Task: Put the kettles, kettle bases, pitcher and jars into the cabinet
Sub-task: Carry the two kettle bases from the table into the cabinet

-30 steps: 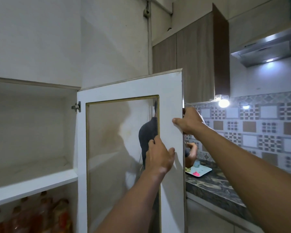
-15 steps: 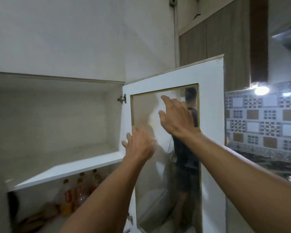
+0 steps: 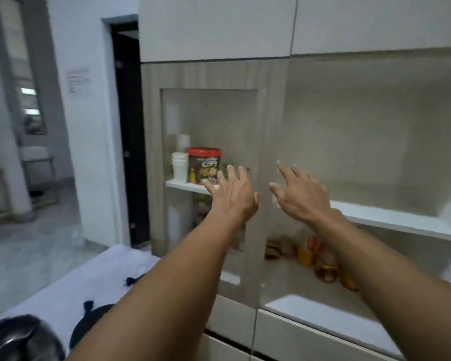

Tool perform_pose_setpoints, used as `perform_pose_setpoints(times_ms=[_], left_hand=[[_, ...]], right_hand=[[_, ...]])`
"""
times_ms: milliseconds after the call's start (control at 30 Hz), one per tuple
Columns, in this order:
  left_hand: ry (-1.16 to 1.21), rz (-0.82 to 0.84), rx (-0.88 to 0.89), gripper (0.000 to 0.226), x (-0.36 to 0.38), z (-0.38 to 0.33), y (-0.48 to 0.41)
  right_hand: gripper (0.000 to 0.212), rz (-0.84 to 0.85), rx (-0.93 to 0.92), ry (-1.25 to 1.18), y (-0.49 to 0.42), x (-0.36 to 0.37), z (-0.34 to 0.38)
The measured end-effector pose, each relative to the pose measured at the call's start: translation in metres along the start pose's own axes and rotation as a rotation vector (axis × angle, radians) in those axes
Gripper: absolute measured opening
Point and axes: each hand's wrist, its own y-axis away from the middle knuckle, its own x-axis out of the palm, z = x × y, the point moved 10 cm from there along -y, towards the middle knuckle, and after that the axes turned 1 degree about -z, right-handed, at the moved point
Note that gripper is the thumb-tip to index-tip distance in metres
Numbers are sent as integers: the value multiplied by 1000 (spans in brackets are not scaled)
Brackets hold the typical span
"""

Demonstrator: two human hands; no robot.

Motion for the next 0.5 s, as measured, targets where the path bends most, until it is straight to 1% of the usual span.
perform_pose_setpoints(times_ms=[100, 233, 367, 500], left_hand=[[-80, -19, -172, 65, 5, 86, -10], [-201, -9, -418, 67, 26, 179, -8], [-248, 25, -681, 66, 60, 243, 15], [-241, 67, -864, 65, 104, 288, 52]], right_hand=[[62, 84, -136, -83, -27, 65, 61], [62, 195, -331, -180, -52, 149, 126], [65, 373, -424, -226, -57, 233, 162], [66, 535, -529, -242, -49, 312, 181]])
